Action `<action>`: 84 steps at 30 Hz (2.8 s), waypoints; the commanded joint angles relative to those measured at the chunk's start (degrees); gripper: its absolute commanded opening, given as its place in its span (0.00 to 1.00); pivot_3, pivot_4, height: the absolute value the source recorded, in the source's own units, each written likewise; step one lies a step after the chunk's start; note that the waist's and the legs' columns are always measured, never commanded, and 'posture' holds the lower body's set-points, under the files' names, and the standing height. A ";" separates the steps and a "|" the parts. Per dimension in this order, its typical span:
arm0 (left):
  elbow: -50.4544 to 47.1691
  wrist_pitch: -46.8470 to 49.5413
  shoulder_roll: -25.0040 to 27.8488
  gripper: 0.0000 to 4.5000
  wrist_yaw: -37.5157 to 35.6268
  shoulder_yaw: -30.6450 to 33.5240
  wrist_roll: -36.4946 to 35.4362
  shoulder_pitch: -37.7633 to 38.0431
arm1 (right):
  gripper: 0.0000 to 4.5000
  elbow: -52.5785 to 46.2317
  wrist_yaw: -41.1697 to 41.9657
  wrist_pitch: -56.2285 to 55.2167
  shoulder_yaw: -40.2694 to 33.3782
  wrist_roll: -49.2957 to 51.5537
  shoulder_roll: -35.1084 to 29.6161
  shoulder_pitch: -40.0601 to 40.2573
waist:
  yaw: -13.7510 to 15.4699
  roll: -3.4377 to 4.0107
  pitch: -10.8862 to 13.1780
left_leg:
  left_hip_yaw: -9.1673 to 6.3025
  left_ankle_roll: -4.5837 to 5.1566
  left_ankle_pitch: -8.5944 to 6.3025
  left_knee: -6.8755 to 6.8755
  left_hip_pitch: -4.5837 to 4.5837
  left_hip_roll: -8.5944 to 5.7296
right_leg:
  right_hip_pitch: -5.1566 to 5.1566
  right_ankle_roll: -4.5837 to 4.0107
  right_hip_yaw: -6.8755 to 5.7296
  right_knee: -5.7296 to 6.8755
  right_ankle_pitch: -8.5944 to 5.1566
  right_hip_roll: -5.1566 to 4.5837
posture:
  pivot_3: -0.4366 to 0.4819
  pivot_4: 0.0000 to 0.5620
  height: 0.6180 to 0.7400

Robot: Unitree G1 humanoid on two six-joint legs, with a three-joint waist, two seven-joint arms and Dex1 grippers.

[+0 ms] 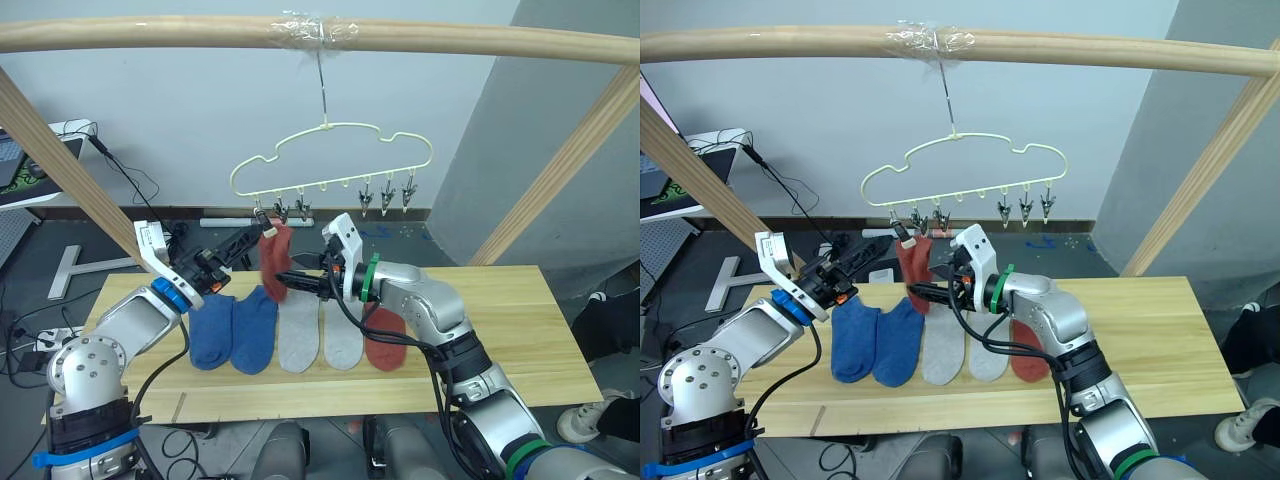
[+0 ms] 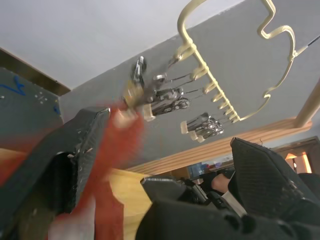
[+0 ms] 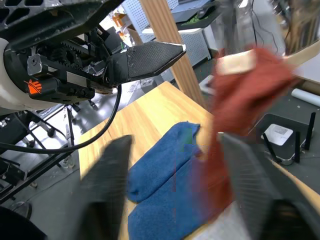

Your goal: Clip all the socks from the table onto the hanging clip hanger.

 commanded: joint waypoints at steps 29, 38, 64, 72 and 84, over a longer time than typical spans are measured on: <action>4.85 -41.68 -9.32 0.59 -4.56 -26.08 56.72 -5.62 | 1.00 -23.18 2.04 -0.81 -12.10 6.74 -16.88 6.59 | 1.26 0.08 0.04 | 0.41 0.02 0.00 0.04 -0.04 0.02 | 0.01 0.00 0.06 -0.02 0.00 0.02 | 0.50 0.31 1.00; 17.55 -47.29 -13.54 0.59 -2.42 -25.00 61.55 -12.16 | 1.00 -24.90 -1.38 -1.14 -12.92 7.40 -16.57 5.85 | 1.28 0.08 0.04 | 0.44 0.03 0.01 0.16 -0.06 -0.05 | 0.02 0.01 0.04 0.03 0.02 0.04 | 0.48 0.31 1.00; 18.61 -50.08 -18.14 0.59 -4.88 -24.13 61.77 -12.29 | 1.00 -25.04 -3.41 -2.39 -13.94 7.65 -17.07 5.87 | 0.06 0.08 0.04 | 0.46 0.04 0.00 0.19 -0.02 0.01 | 0.02 0.01 0.07 0.18 0.04 0.04 | 0.45 0.34 1.00; 8.06 -46.83 -17.52 0.59 -4.83 -25.93 62.60 -4.28 | 1.00 -25.42 -2.96 -2.91 -14.13 8.38 -17.74 4.94 | -0.15 0.08 0.04 | 0.47 0.04 0.00 0.30 0.00 0.00 | 0.06 0.01 0.10 0.26 0.04 0.04 | 0.46 0.34 1.00; 15.88 -49.90 -18.09 0.59 2.01 -22.78 66.18 -9.63 | 1.00 -26.64 -1.43 -2.98 -13.26 9.83 -17.97 0.51 | -0.13 0.08 0.04 | 0.50 0.07 0.00 0.99 0.04 -0.04 | 0.11 0.27 0.07 0.84 -0.12 0.16 | 0.47 0.33 1.00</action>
